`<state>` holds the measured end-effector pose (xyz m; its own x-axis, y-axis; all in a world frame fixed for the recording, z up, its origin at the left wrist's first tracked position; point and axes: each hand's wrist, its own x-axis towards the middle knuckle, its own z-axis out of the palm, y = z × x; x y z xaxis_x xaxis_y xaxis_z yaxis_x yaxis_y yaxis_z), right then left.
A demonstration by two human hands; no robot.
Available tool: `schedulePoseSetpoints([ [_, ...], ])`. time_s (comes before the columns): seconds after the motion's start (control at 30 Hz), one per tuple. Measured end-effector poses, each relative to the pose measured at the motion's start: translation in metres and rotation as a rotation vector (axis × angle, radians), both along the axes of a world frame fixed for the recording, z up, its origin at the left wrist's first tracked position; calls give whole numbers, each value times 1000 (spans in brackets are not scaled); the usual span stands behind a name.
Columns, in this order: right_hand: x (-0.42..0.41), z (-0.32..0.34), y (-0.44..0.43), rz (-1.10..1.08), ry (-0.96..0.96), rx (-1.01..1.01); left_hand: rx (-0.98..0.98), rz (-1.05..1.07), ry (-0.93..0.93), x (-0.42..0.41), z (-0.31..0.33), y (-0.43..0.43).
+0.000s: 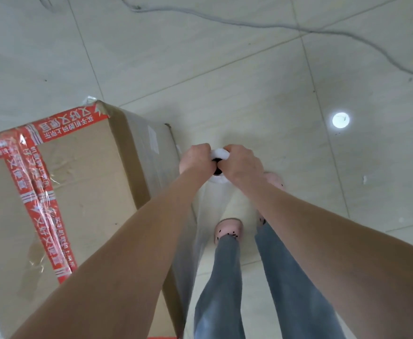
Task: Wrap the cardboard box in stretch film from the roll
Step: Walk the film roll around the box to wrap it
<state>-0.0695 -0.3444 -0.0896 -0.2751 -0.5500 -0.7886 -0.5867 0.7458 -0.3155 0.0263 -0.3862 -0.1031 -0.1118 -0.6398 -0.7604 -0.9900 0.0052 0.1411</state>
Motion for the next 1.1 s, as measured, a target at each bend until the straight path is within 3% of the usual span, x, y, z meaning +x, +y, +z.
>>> schedulePoseSetpoints([
  [0.2, -4, 1, -29, 13, 43, -141, -9, 401, -58, 8, -1, -10],
  [0.33, -2, -3, -47, -182, -129, 70, 115, 604, 13, 10, -2, -21],
  [0.43, -3, -6, -52, -258, -206, 84, 188, 475, -16, 6, -3, -32],
  [0.57, -6, -10, -54, -238, -211, 35, -40, 178, -14, -5, -1, -46],
  [0.7, -12, -11, -56, -226, -212, 22, -98, 114, -15, -14, -1, -55],
  [0.8, -16, -6, -62, -166, -184, -7, -99, 177, -17, -12, -1, -56],
  [1.1, -9, -1, -97, -3, -14, -243, -146, 654, -18, -2, 8, -62],
])
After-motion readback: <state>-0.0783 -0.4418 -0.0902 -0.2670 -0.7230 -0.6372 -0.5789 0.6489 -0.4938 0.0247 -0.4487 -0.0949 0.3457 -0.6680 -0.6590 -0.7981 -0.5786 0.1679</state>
